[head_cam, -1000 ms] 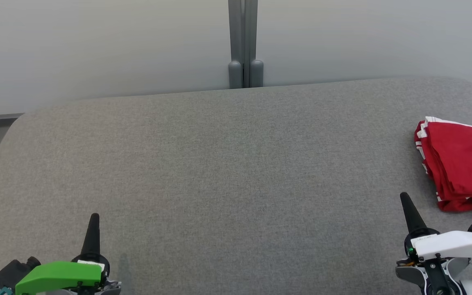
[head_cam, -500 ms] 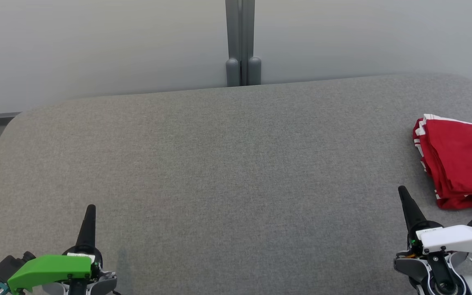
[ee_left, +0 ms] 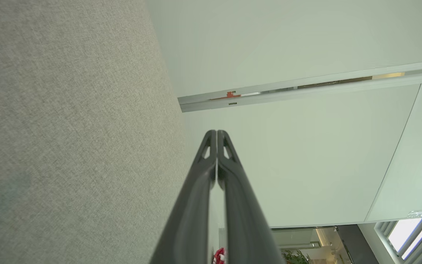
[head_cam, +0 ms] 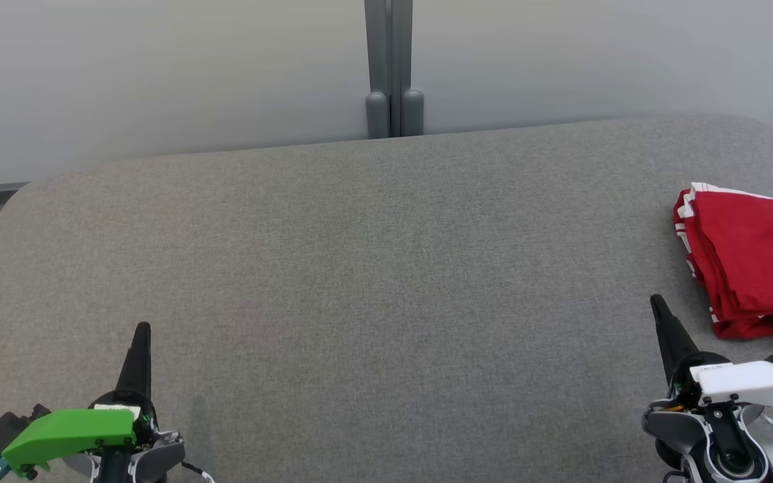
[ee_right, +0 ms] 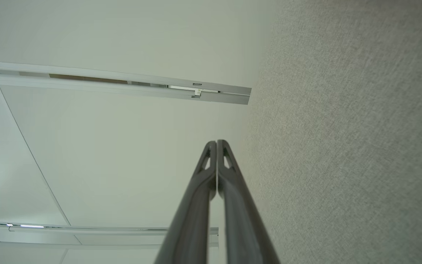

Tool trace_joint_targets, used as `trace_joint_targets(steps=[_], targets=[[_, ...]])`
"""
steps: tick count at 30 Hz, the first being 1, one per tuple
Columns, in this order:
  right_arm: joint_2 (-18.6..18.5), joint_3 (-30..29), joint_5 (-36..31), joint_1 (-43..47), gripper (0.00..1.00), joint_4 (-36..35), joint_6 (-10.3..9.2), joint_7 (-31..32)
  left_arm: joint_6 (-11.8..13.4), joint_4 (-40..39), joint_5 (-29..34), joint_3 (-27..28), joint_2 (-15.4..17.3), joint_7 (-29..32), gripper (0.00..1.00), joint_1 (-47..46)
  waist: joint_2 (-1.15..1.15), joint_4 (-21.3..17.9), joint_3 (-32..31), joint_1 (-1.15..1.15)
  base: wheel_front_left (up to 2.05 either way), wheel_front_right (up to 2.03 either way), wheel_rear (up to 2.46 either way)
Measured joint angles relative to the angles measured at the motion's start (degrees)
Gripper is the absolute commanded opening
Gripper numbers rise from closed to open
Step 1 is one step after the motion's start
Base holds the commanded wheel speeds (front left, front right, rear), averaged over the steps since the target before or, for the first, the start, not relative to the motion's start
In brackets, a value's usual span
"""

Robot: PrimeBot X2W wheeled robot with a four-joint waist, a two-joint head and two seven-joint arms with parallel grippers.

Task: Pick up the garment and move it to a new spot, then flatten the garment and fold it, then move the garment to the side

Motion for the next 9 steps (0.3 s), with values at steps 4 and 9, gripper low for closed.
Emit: trace_joint_targets(steps=[4, 9], targets=[[0.1, -0.1, 1.7, -0.4, 0.00, 0.1, -0.01, 0.5, -0.1, 0.1, -1.4, 0.3, 0.0, 0.5, 0.00, -0.1, 0.00, -0.1, 0.1, 0.00, 0.00, 0.00, 0.00], [0.1, -0.2, 4.0, -0.6, 0.00, 0.1, -0.01, 1.0, -0.1, 0.1, -3.4, 0.6, 0.0, 1.1, 0.00, -0.7, 0.00, -0.3, 0.3, 0.00, 0.00, 0.00, 0.00]])
